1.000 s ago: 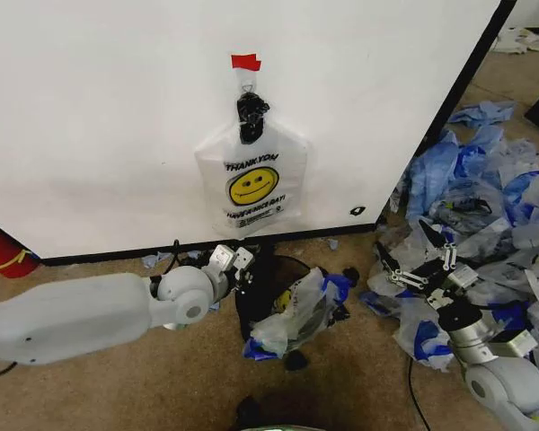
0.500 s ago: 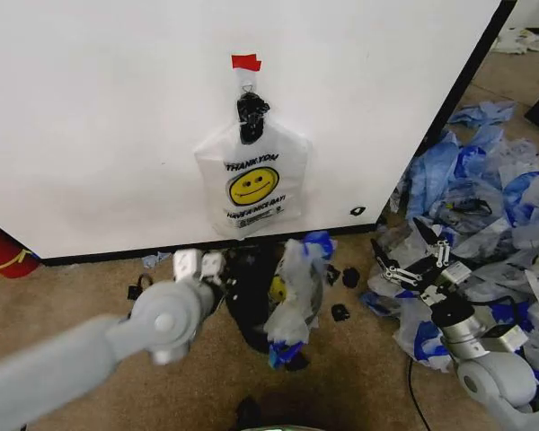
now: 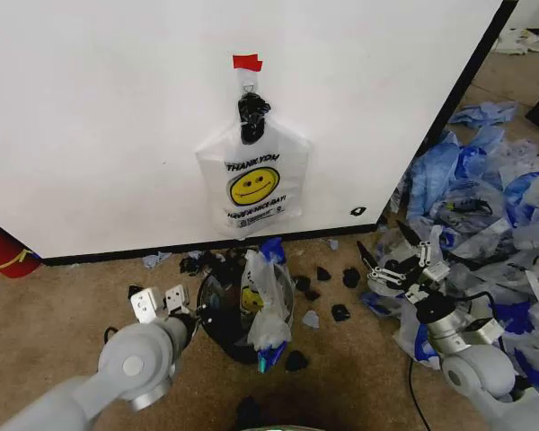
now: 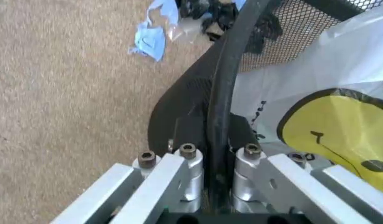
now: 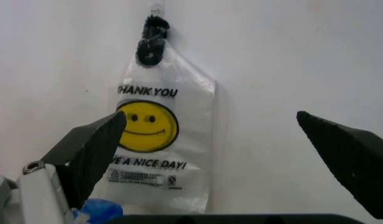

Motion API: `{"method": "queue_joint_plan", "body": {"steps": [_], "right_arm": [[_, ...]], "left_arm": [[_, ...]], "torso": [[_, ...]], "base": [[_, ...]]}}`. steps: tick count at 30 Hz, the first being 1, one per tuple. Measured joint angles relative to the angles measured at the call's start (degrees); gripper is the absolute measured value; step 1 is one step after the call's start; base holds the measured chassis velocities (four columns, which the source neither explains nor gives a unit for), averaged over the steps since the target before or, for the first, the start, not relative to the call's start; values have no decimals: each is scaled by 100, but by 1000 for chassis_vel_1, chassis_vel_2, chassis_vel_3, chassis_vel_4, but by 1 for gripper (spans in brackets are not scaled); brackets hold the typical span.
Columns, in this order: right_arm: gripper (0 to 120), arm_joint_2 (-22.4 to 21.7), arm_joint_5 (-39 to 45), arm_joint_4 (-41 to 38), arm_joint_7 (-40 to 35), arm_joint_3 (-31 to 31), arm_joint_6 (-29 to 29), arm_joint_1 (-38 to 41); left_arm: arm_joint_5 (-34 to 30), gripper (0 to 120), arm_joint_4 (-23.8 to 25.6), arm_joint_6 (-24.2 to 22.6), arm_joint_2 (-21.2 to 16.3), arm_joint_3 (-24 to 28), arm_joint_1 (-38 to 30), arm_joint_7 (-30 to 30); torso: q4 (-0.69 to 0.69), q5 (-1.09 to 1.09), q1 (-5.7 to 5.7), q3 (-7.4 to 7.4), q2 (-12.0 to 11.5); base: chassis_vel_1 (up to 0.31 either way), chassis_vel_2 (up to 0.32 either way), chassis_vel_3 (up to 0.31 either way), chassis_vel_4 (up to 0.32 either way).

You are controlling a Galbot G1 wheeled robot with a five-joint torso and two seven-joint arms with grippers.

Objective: Pick up the garbage bag from the wall and place it over the trash bin.

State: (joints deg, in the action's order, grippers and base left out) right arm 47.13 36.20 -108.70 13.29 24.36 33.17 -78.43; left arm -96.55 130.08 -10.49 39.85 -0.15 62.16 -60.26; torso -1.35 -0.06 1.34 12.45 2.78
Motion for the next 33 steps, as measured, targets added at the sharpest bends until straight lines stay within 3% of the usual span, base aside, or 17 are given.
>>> {"method": "queue_joint_plan", "body": {"steps": [6,16,21,26,30,31,33], "right_arm": [[100,-55,11,26,16,0,1,-14],[100,-1,-2,15,34,39,24,-94],[100,-27,127,-131,111,54,-19,-271],[100,-561,1138,-800,-263,-291,-612,-967],[100,-822,1451,-1063,-613,-546,-906,-1182],[100,-1007,1601,-1222,-894,-756,-1101,-1233],[100,-1245,1838,-1420,-1295,-1077,-1441,-1175]], "left_arm": [[-5,3,60,7,194,-5,82,-5],[-92,37,382,-40,240,-263,594,-163],[173,54,622,30,183,-474,704,-201],[874,76,911,176,-204,-1318,917,489],[1015,83,859,236,-323,-1442,932,683],[1075,92,816,264,-380,-1489,936,761],[1240,98,762,274,-414,-1498,957,875]], "torso": [[-1,-1,0,0,0],[0,-1,0,0,0],[0,-1,0,0,0],[0,1,0,0,0],[-4,-2,0,0,0],[-3,0,0,0,0],[-1,-1,0,0,0]], "base": [[0,0,0,0],[0,0,0,0],[0,0,0,0],[0,0,0,0],[0,0,0,0],[0,0,0,0],[0,0,0,0]]}}
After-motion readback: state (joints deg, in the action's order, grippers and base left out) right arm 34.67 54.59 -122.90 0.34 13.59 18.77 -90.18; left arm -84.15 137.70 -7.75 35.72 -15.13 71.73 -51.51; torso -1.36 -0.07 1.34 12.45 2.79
